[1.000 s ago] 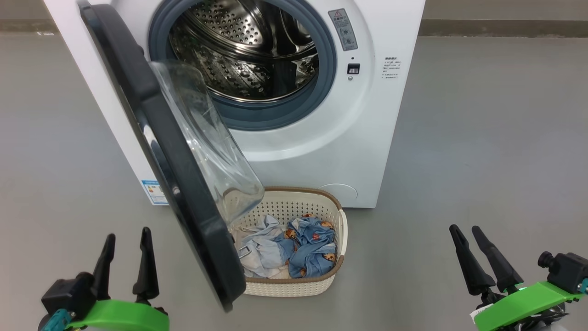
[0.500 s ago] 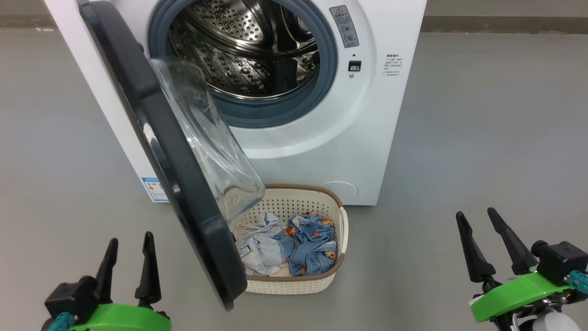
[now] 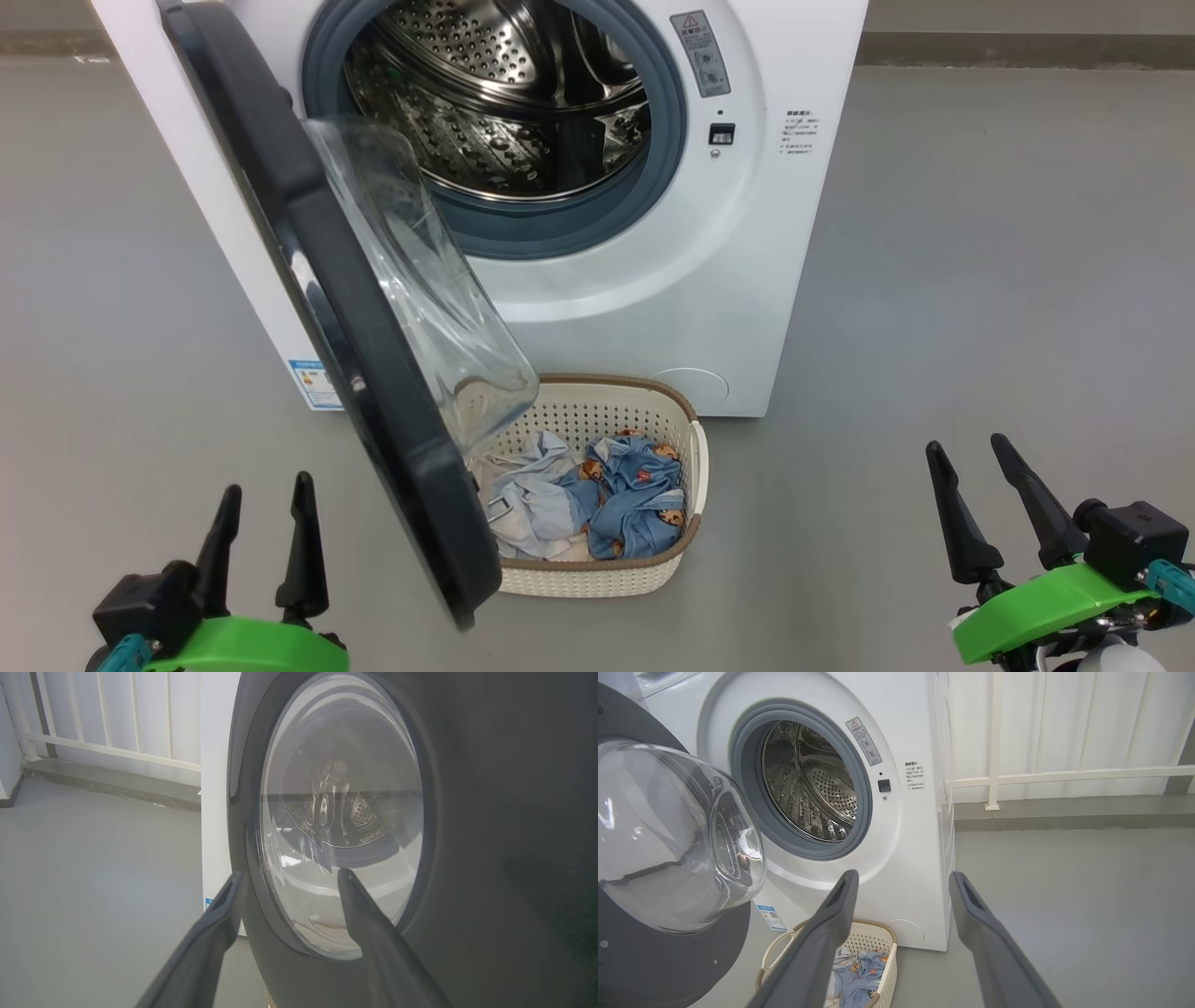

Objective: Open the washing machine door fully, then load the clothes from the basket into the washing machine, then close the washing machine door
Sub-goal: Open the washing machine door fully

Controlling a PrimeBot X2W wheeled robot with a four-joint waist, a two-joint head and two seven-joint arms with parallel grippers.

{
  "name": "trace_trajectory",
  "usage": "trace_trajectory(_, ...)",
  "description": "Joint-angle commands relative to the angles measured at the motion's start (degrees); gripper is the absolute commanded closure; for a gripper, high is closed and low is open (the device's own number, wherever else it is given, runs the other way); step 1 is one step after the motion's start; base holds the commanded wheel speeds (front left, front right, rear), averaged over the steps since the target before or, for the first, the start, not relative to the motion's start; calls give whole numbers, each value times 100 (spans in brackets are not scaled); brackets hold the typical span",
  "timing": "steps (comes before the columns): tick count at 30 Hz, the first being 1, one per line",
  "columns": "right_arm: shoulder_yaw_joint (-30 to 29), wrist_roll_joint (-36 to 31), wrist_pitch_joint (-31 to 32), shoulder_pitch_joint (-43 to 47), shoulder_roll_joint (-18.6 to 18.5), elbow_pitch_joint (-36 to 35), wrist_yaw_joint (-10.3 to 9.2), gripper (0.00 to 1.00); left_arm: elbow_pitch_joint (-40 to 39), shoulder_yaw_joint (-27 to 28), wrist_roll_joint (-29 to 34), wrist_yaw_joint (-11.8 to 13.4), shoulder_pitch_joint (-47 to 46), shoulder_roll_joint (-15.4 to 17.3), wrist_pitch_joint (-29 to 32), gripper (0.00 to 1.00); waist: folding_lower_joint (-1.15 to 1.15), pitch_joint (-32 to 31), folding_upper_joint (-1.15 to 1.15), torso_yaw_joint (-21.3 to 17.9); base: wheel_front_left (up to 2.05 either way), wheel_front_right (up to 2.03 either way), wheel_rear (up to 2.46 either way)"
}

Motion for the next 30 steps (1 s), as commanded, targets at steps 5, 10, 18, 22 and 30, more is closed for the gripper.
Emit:
trace_trajectory(5, 91, -81, -70, -56, -38, -123, 9, 0, -118, 151, 22, 17, -128, 98, -36, 0, 0, 4, 0, 8, 0, 0, 0)
trace_trajectory(10, 92, -92, -70, -53, -21, -129, 9, 0, -113, 179, 30, 15, -139, 98, -36, 0, 0, 8, 0, 15, 0, 0, 0)
trace_trajectory(18, 95, -89, -70, -60, -19, -147, 9, 0, -134, 153, -5, 8, -152, 98, -36, 0, 0, 30, 0, 26, 0, 0, 0)
trace_trajectory(22, 93, -98, -70, -65, -21, -145, 9, 0, -148, 153, -13, 6, -151, 98, -36, 0, 0, 37, 0, 23, 0, 0, 0)
trace_trajectory(30, 102, -79, -70, -81, -18, -103, 9, 0, -143, 161, -8, 3, -162, 98, -36, 15, 0, 51, 0, 13, 0, 0, 0)
